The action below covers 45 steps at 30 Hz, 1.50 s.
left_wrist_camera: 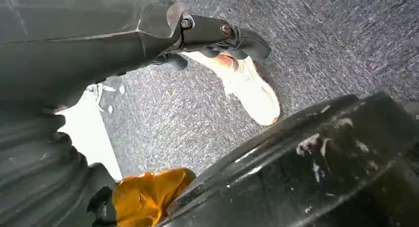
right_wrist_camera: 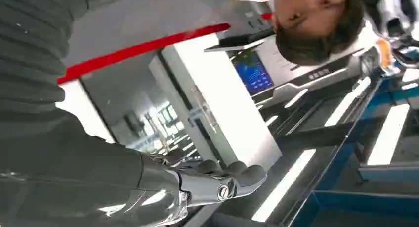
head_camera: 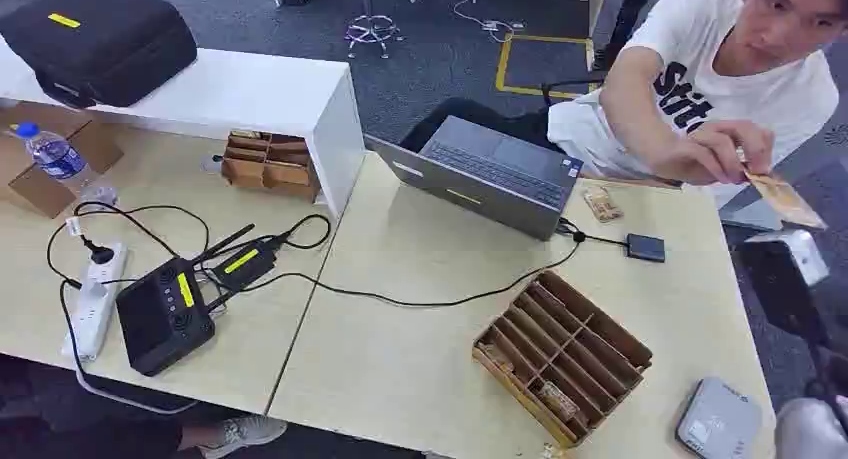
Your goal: Pass the card to the sensor for recognition and then transmit it.
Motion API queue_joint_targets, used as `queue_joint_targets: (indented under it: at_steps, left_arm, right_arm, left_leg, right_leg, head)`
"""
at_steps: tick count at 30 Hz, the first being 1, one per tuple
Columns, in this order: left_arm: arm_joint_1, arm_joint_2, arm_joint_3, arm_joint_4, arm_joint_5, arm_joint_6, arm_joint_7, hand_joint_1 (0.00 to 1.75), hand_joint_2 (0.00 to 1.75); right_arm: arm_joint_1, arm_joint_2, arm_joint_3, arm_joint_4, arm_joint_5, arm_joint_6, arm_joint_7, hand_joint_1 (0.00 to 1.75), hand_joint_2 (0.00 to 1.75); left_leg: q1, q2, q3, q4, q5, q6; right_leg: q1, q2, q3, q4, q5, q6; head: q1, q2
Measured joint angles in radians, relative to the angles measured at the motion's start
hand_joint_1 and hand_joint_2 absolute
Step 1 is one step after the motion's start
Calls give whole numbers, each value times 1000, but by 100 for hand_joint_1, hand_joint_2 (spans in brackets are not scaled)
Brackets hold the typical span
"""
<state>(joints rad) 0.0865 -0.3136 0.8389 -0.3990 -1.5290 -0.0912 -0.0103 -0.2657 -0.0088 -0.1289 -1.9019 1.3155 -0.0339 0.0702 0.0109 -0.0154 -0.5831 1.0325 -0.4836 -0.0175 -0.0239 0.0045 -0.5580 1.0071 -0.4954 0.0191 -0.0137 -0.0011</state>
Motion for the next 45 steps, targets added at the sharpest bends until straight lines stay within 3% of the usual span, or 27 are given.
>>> queue_joint_targets:
  at_steps: [4, 7, 10, 12, 13, 20, 45]
  left_arm:
    - [0, 1, 1, 0, 0, 10, 6, 0, 175]
    - [-9, 5, -8, 7, 0, 22, 13, 0, 175]
    - [-18, 6, -13, 17, 0, 35, 18, 0, 175]
    - [-20, 8, -15, 24, 0, 40, 21, 0, 175]
    - [-20, 8, -15, 26, 0, 40, 21, 0, 175]
    - [-21, 8, -19, 32, 0, 43, 23, 0, 175]
    - [-21, 8, -19, 34, 0, 43, 23, 0, 175]
  right_arm:
    - [-69, -9, 42, 108, 117, 9, 28, 0, 175]
    - [-162, -22, 195, 250, 244, -43, 162, 0, 175]
    - [-197, -32, 325, 333, 249, -81, 190, 0, 175]
    - [-204, -38, 368, 360, 249, -82, 186, 0, 175]
    - [-207, -38, 376, 366, 249, -81, 178, 164, 175]
    - [-201, -38, 372, 366, 249, -80, 105, 166, 175]
    - [-195, -38, 360, 361, 249, -80, 100, 169, 175]
  left_leg:
    - [0, -1, -2, 0, 1, -1]
    - [0, 5, 1, 0, 1, -1]
    - [0, 2, 1, 0, 1, -2]
    - [1, -3, -1, 0, 2, -3]
    - [1, -4, -2, 0, 2, -3]
    - [0, -2, -3, 0, 2, -3]
    - [0, -2, -2, 0, 1, -2]
  right_leg:
    - [0, -1, 0, 1, 0, 0]
    - [0, 6, -3, 2, 1, -1]
    - [0, 4, -3, 2, 1, -1]
    - [1, -2, -3, 2, 0, -2]
    - [1, -2, -3, 2, 0, -2]
    - [0, -1, -3, 1, 0, -1]
    - [0, -1, -3, 1, 0, -1]
  head:
    - [0, 0]
    - [1, 0]
    - [-1, 0]
    - [0, 0]
    - [0, 0]
    - [0, 0]
    - [0, 0]
